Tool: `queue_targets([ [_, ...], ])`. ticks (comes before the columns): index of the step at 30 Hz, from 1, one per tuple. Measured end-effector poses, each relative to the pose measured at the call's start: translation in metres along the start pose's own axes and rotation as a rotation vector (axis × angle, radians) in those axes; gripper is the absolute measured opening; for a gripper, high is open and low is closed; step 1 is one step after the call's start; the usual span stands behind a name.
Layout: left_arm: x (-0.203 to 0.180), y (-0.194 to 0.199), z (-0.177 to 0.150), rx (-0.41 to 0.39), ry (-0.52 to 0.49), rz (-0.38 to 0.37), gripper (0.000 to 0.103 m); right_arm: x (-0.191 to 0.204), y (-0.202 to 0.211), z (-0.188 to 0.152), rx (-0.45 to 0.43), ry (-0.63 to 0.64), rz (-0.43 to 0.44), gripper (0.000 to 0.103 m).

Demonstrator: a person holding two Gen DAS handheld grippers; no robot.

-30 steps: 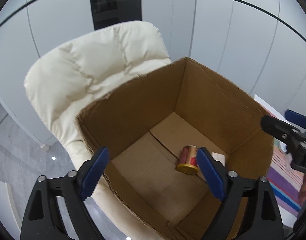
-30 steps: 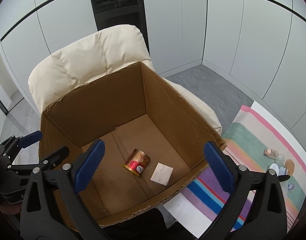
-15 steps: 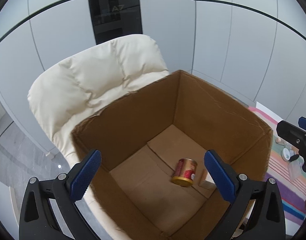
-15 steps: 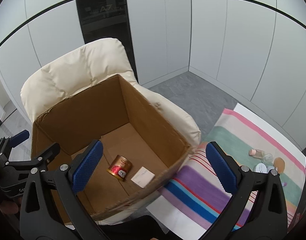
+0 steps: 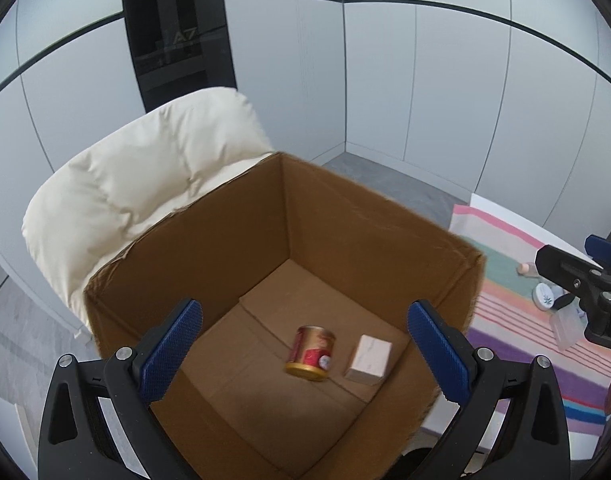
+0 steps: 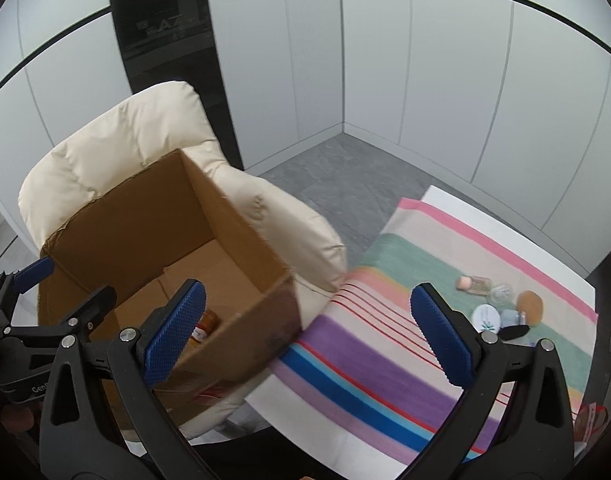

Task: Organize objects
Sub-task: 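Move both tools back from the cardboard box to the table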

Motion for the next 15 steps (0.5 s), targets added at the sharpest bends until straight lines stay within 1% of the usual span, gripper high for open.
queue_targets([
  [12, -0.059, 0.005, 0.009, -0.024, -0.049, -0.073, 0.103, -0.053, 0.013, -0.014, 0.005, -0.055, -0.052, 0.103],
  [15, -0.073, 0.006, 0.01, -0.028, -0.069, -0.076, 0.103, -0.066, 0.015, -0.018, 0.009, -0.065, -0.069, 0.103],
])
Point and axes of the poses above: each gripper's, at about its wrist camera, not at the fingertips, and y roughly against the way its jaws point, x to its left, z to its top, the point moved 8 cm from there along -y, roughly the way its jaws point, and after that the axes turned 1 degree about y, right-handed, at the moved point
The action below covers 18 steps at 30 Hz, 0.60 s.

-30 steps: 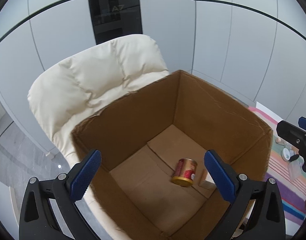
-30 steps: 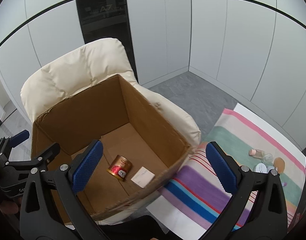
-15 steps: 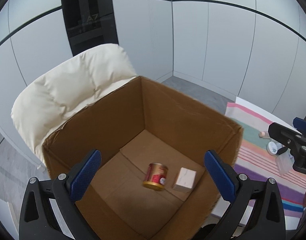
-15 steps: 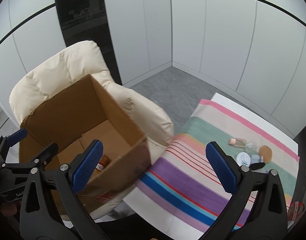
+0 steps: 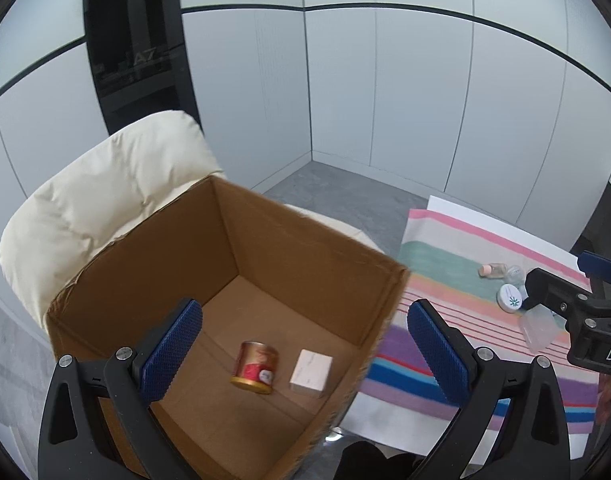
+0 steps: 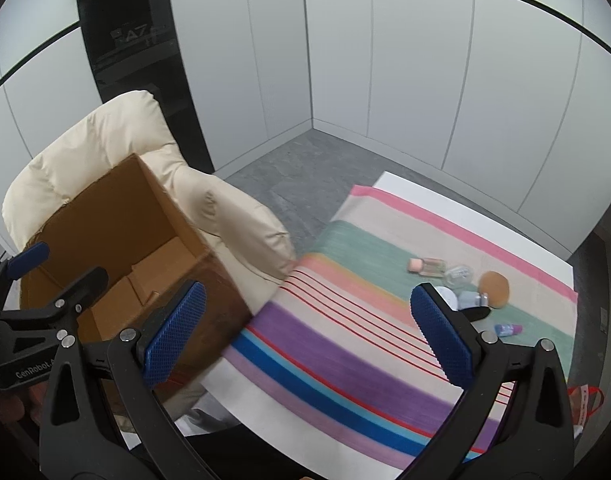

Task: Organize objects
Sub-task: 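Move both tools back from the cardboard box to the table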

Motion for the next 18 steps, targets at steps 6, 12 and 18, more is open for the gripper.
queue_targets([
  [6, -0.023, -0.002, 0.0, 0.005, -0.018, -0.039, 0.103, -0.028, 0.006, -0.006, 0.0, -0.032, -0.025, 0.103],
  [12, -0.049, -0.003, 0.001, 0.005, -0.039, -0.071, 0.103, -0.053, 0.012, -0.012, 0.004, -0.064, -0.051, 0.103],
  [18, -0.075, -0.003, 0.003, 0.002, -0.064, -0.097, 0.103, -0.08, 0.02, -0.022, 0.008, -0.094, -0.08, 0.103],
])
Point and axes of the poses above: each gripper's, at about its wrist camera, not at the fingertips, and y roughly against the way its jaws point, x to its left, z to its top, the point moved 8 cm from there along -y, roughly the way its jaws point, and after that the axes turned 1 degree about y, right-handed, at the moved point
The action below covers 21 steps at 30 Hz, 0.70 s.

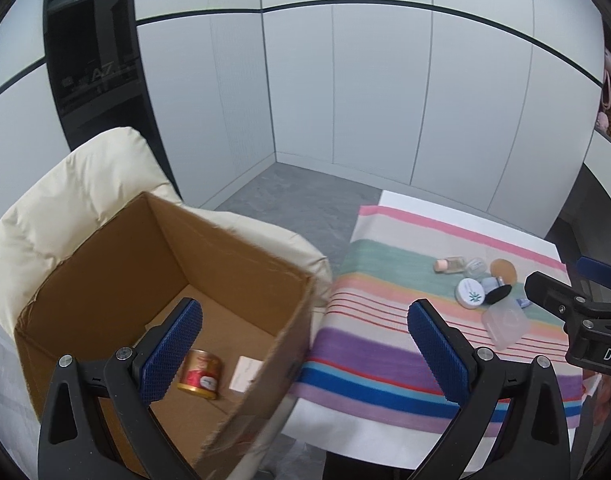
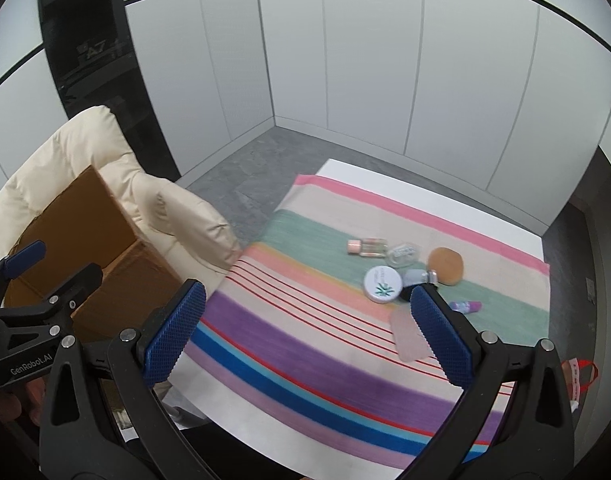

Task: Organize objects
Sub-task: 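Move both tools back from the cardboard box to the table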

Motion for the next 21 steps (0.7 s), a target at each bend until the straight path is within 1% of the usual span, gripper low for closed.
queue_targets([
  [5, -0.024, -0.003, 0.002, 0.007, -0.013, -0.04, 0.103, -0.026, 0.005, -0.005, 0.003, -0.032, -0.029, 0.103],
  [10, -0.05, -0.004, 0.002, 0.007, -0.053, -0.048, 0.103, -0.05, 0.009, -0.013, 0.012, -0.058, -0.058, 0.103],
  [18, -0.092, -0.008, -0.003, 0.022, -0.123, -0.057, 0.103, -0.083, 0.016, -0.027, 0.021, -0.095, -0.073, 0.103],
  [21, -0.106, -0.008, -0.003, 0.013, -0.135, -0.075, 0.103, -0.097, 0.018, -0.033, 0.028, -0.11, -0.09, 0.103],
])
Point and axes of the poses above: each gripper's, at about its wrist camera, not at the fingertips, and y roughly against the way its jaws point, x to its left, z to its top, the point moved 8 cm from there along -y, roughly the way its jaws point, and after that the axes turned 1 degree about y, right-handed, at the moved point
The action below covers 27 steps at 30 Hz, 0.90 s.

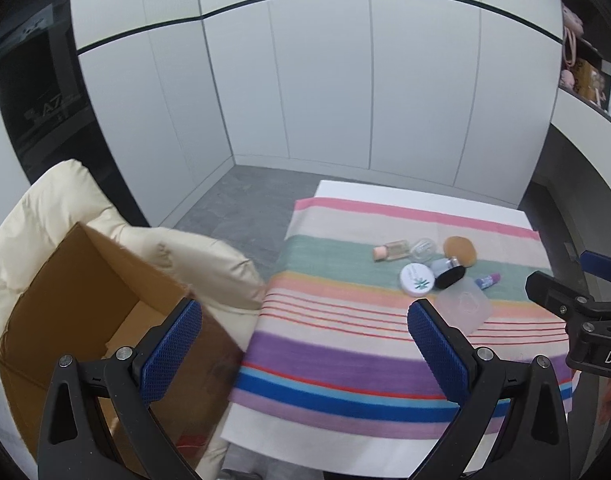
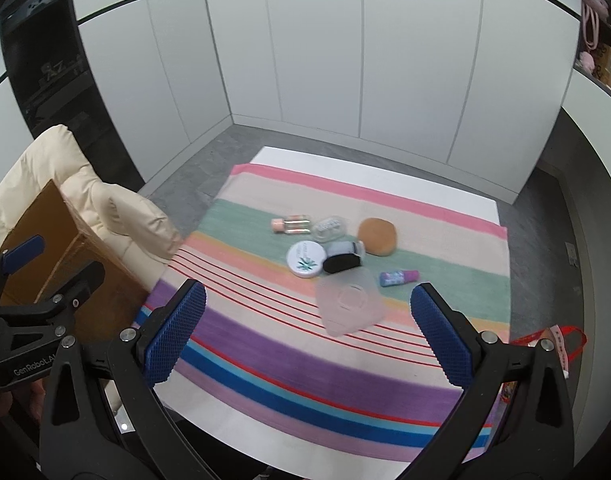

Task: Organize objects
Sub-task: 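Move both tools back from the cardboard box to the table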

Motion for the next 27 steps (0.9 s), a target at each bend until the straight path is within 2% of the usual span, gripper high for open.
queue_targets([
  [7, -0.029, -0.005, -0.002, 0.011, -0.041, -0.018, 0.103, -0.037, 0.001, -0.013, 0.019, -0.038, -0.036, 0.103],
  [12, -0.048, -0.011, -0.004, 0.025, -0.045, -0.06, 0.103, -0.059, 0.001, -0.024, 0.035, -0.05, -0.055, 0.103],
  [19, -0.069, -0.024, -0.009, 0.056, -0.08, -0.089, 0.103, -0.081, -0.001, -0.039, 0.052, -0.061, -0.079, 0.103],
  [27, -0.082, -0.049, -0.029, 0.114, -0.126, -0.116, 0.103, -0.09, -0.018, -0.053, 0.093, -0.081, -0.081, 0.103],
])
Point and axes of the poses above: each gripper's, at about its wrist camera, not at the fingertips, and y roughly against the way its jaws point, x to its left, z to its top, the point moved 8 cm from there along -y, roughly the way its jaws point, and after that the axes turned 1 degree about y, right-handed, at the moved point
